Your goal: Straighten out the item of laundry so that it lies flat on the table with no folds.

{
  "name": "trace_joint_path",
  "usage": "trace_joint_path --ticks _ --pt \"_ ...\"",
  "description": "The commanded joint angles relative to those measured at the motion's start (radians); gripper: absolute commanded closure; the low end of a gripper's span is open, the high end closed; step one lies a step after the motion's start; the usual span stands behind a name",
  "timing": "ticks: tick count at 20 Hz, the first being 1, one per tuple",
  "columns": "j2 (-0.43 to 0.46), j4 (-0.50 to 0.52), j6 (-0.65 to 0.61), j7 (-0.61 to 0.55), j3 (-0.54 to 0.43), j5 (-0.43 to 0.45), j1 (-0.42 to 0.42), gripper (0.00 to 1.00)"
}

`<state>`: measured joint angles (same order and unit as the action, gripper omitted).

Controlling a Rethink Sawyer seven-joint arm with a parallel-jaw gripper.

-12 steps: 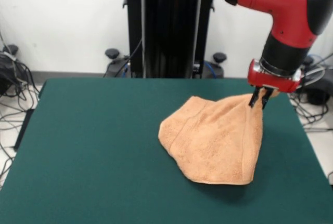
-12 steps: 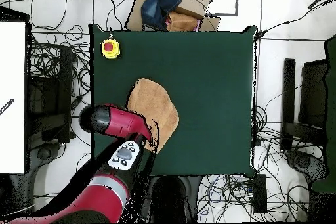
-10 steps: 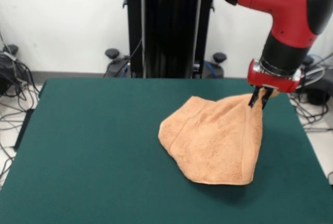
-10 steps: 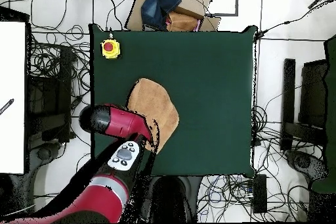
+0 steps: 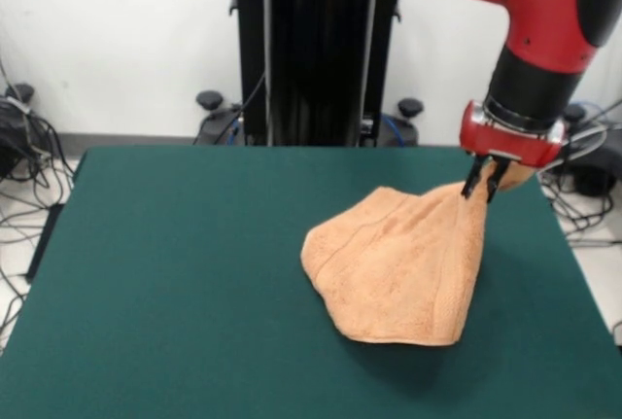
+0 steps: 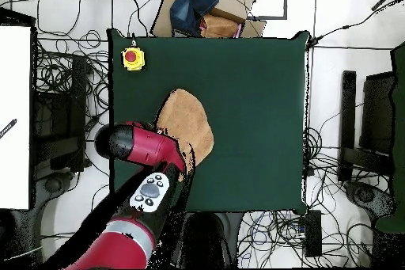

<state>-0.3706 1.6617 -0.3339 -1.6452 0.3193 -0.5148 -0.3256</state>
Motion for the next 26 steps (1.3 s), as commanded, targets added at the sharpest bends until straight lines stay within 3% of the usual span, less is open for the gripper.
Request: trace_joint_path --ticks 1,14,19,26 --pt "-0.016 0.028 -0.009 -0.201 -0.001 0.043 -0.023 1.00" --pt "-0.032 0.026 -0.048 -0.198 0.022 0.045 -0.044 1.00" --pt "-0.146 0.036 -0.219 -0.194 0.089 0.071 -0.075 1.00" --pt "-0.197 0.031 -0.301 -0.193 0.110 0.102 -0.074 1.00"
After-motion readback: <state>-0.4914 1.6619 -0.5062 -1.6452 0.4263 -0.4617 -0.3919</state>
